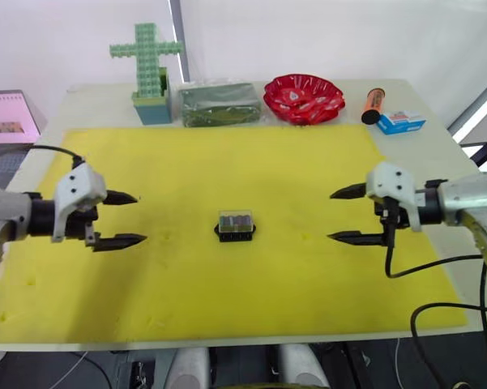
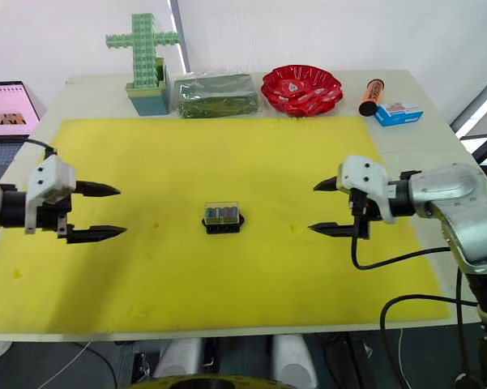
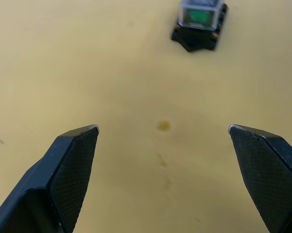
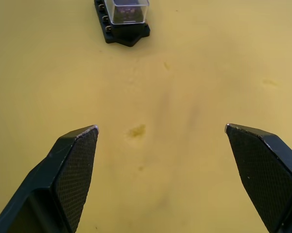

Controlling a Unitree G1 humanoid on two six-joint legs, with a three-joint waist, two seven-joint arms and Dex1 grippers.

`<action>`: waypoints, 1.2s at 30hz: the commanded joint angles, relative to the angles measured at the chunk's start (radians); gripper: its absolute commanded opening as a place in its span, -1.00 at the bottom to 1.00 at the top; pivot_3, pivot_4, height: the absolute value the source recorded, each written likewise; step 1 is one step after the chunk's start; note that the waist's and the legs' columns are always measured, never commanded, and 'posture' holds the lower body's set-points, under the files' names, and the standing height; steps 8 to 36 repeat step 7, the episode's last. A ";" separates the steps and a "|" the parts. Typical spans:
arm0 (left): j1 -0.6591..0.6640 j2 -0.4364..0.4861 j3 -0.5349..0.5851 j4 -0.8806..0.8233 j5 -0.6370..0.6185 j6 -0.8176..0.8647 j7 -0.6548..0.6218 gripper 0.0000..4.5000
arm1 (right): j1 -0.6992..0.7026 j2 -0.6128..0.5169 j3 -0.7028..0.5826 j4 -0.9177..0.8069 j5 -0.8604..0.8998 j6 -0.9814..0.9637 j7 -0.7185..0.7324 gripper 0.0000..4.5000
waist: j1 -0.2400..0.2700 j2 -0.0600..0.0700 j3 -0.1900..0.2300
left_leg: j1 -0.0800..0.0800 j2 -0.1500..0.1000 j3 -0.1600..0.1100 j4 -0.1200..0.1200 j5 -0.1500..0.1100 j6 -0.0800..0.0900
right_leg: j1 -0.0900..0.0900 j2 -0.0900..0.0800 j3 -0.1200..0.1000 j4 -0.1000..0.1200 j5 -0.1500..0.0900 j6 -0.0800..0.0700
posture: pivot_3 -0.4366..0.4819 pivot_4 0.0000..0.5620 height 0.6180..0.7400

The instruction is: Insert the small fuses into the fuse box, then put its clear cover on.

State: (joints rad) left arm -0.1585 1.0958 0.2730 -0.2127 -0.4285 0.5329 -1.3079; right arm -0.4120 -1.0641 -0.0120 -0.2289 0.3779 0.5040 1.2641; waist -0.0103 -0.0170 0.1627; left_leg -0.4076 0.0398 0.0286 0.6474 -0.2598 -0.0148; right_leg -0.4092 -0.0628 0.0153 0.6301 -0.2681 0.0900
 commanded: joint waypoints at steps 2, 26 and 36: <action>0.030 0.037 0.100 -0.026 -0.031 0.008 0.003 1.00 | -0.034 -0.035 -0.045 0.003 0.013 -0.021 0.027 0.99 | -0.002 0.001 0.001 | 0.000 0.000 0.000 0.000 0.000 0.000 | 0.000 0.000 0.000 0.000 0.000 0.000 | -0.05 -0.47 1.00; 0.039 0.037 0.107 -0.031 -0.045 0.014 0.021 1.00 | -0.038 -0.038 -0.046 0.004 0.009 -0.029 0.031 0.99 | -0.001 0.001 0.002 | 0.000 0.000 0.002 0.000 0.000 0.000 | -0.001 0.000 0.000 0.000 0.000 0.000 | -0.05 -0.47 1.00; 0.039 0.037 0.107 -0.031 -0.045 0.014 0.021 1.00 | -0.038 -0.038 -0.046 0.004 0.009 -0.029 0.031 0.99 | -0.001 0.001 0.002 | 0.000 0.000 0.002 0.000 0.000 0.000 | -0.001 0.000 0.000 0.000 0.000 0.000 | -0.05 -0.47 1.00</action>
